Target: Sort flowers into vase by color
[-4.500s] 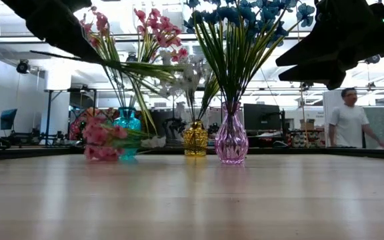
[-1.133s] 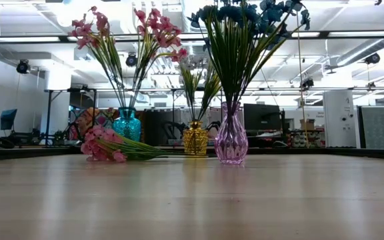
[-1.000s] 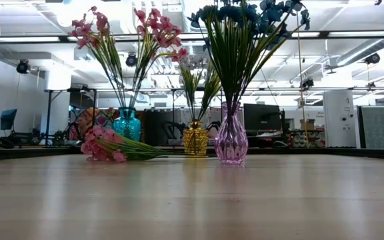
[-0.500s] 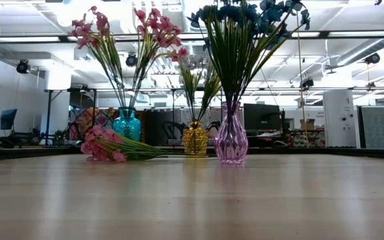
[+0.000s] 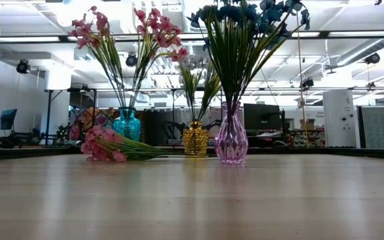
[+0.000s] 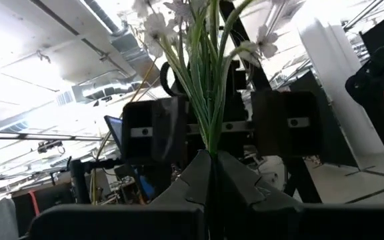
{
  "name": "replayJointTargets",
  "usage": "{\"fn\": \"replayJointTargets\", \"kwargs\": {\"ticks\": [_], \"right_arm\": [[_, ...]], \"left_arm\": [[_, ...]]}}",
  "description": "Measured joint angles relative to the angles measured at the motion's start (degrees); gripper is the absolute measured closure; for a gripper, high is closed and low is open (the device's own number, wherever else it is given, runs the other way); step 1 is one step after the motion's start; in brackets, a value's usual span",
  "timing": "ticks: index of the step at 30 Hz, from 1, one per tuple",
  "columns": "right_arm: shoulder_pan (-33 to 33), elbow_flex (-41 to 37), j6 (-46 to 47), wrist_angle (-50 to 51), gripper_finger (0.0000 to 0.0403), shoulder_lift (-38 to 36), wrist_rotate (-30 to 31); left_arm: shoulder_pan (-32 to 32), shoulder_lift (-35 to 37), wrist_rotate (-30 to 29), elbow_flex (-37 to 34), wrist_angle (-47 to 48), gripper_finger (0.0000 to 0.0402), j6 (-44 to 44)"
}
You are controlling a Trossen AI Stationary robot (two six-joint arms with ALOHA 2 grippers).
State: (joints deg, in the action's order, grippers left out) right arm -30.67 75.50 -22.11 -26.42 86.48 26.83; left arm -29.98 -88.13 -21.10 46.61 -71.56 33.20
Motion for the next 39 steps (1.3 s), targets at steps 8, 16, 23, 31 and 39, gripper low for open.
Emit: {"fn": "replayJointTargets", "kwargs": {"ticks": [8,16,23,31,39], "right_arm": [[1.11,-0.02,-1.79,-1.22,0.0175,0.0,-0.35],[1.09,-0.02,-2.47,-1.37,0.0261,0.0,-0.35],[1.09,-0.02,-2.72,-1.38,0.0341,0.0,-0.3],[1.09,-0.04,-3.3,-1.33,0.0368,0.0,-0.35],[1.09,-0.09,-2.51,-0.63,0.0369,-0.18,0.14]], "left_arm": [[1.43,-1.88,-0.83,1.37,-0.01,0.0401,-0.67],[1.69,-2.65,-0.85,1.38,-0.43,0.0401,-0.69],[1.69,-2.65,-0.83,1.38,-0.41,0.04,-0.71],[1.71,-2.61,-0.94,1.38,-0.43,0.0363,-2.78],[1.71,-2.37,-1.02,1.38,3.55,0.0286,-5.42]]}}
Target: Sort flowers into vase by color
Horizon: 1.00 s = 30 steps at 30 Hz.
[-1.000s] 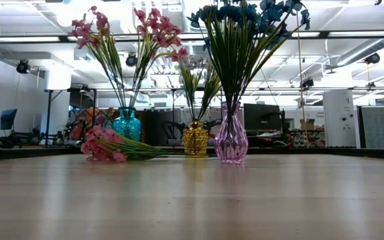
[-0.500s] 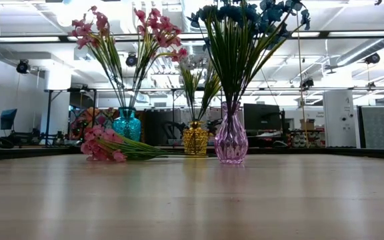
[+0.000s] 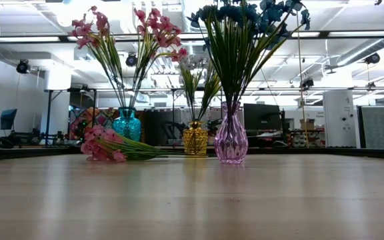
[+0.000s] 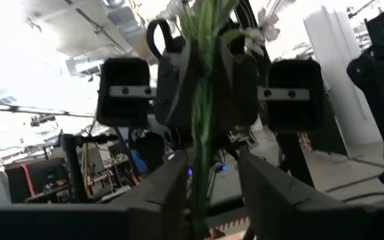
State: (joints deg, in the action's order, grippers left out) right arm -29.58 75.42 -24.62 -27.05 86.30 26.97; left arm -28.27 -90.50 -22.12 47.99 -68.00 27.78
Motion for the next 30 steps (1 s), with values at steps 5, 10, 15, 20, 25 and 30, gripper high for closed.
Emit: {"fn": "replayJointTargets", "kwargs": {"ticks": [5,10,15,20,25,30], "right_arm": [[0.0,0.0,0.61,1.05,0.0369,-1.14,0.07],[-0.02,0.0,1.7,3.2,0.0369,-2.66,1.6],[0.0,0.0,6.64,8.3,0.0369,-5.03,1.7],[0.0,1.08,9.61,12.77,0.0369,-7.07,4.94],[1.45,6.08,9.83,21.1,0.0369,-7.49,6.07],[5.31,12.54,9.77,27.94,0.037,-7.45,6.07]], "left_arm": [[-0.02,1.09,-0.01,0.0,4.72,0.0227,-2.06],[-0.06,3.58,-3.45,0.01,11.35,0.0183,-4.19],[-0.87,8.08,-20.51,0.0,22.07,0.0157,-2.94],[-2.97,13.94,-22.52,0.02,34.18,0.0148,-3.62],[-5.06,19.96,-22.55,0.02,44.88,0.0148,-5.34],[-5.94,25.55,-23.94,0.0,52.38,0.0148,-7.8]]}}
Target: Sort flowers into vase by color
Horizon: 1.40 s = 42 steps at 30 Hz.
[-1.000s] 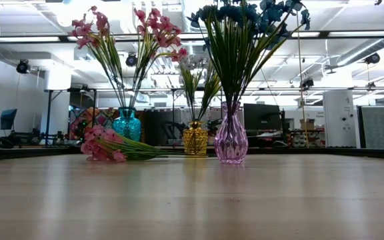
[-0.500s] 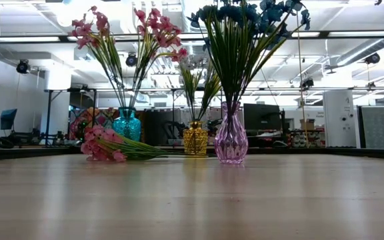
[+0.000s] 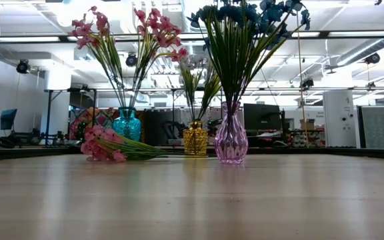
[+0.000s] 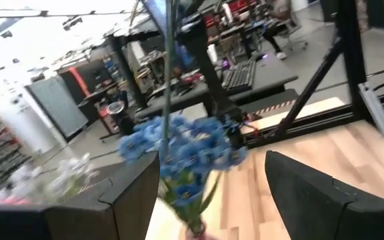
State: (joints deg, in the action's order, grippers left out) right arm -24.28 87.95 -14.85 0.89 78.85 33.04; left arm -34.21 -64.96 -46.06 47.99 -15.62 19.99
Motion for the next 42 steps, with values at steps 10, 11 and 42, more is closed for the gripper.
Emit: {"fn": "replayJointTargets", "kwargs": {"ticks": [10,11,42], "right_arm": [[13.22,10.81,-0.26,10.18,0.037,0.02,0.0],[14.84,11.51,0.2,10.49,0.037,0.24,0.02],[41.57,12.1,6.01,18.73,0.037,3.41,-30.06]], "left_arm": [[0.01,6.51,-6.0,0.0,14.47,0.0148,-4.94],[0.01,6.78,-6.04,0.0,15.26,0.0148,-5.07],[0.08,7.95,-5.89,0.0,23.82,0.0148,-7.32]]}}
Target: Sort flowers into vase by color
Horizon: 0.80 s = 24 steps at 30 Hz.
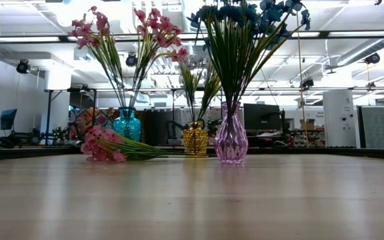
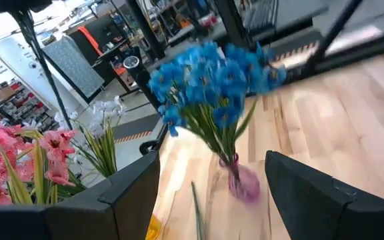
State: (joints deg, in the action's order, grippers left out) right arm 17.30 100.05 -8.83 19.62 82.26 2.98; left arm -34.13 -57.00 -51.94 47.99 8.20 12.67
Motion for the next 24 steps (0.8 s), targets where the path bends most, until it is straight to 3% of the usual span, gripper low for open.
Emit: {"fn": "replayJointTargets", "kwargs": {"ticks": [3,8,11,17,24], "right_arm": [[0.0,0.01,-0.04,0.15,0.037,-0.03,0.01],[-0.02,1.29,-1.09,0.23,0.0369,-0.1,-0.01],[-0.15,3.32,-1.23,2.73,0.0369,-0.25,-0.02],[-0.15,7.68,-4.33,9.74,0.0369,-0.17,-0.5],[0.0,7.13,-7.18,10.34,0.0369,1.66,-5.0]], "left_arm": [[0.15,-0.01,0.03,0.0,-4.87,0.0148,0.86],[1.51,-0.02,1.17,1.15,-13.2,0.0153,9.41],[3.28,0.01,3.66,3.39,-13.45,0.0158,12.03],[8.95,-0.33,16.6,4.56,-13.2,0.0169,13.78],[14.54,-1.01,16.87,4.03,-11.22,0.0171,15.11]]}}
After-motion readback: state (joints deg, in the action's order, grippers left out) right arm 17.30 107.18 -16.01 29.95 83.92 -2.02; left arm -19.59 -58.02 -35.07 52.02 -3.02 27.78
